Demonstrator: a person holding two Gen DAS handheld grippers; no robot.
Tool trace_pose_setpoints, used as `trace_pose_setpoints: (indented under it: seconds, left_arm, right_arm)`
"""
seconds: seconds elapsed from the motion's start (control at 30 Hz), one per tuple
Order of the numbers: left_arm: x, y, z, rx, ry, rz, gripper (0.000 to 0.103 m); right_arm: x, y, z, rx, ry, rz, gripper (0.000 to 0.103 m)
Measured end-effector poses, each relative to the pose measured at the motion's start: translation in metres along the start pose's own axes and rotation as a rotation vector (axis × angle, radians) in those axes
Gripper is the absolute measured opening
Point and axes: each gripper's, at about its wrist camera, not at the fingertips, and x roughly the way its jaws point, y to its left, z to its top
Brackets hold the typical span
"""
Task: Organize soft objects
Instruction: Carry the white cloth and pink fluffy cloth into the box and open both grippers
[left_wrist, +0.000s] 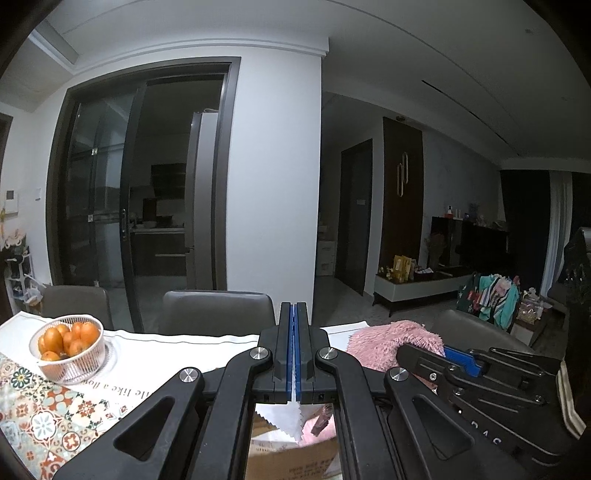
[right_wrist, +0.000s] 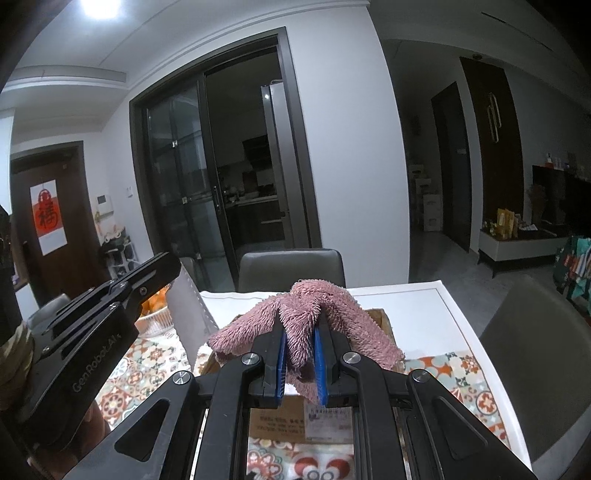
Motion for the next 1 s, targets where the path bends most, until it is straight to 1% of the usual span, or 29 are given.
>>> trace_pose_setpoints:
  seconds: [0.17,0.4,0.53,0.77,0.9,1.0]
  left_arm:
    - [0.025,-0.001,-0.003,0.013,0.027,-0.014,0.002]
    - [0.052,0.002,-0.017,0.014,0.072,-0.025,0.002]
    - [0.066,0.003,-0.026,0.015,0.106,-0.027,0.002]
    - [0.086,0.011,-0.041,-0.002,0.176,-0.039,0.002]
    - [0.096,0.012,-0.050,0.004,0.218,-0.044,0.003]
    - [0.103,0.013,-0.058,0.003,0.268,-0.060,0.003]
  right_arm:
    - [0.018,-0.007,-0.003,0.003,0.020,0.000,0.014]
    - [0.046,-0.021,-0.005,0.019,0.067,-0.004,0.014]
    - [0.060,-0.019,-0.002,0.022,0.089,-0.008,0.014]
    - [0.081,-0.024,-0.008,0.020,0.145,-0.008,0.014]
    - [0.094,-0.027,-0.012,0.018,0.183,-0.014,0.014]
    - [0.102,-0.030,-0.016,0.024,0.214,-0.019,0.014]
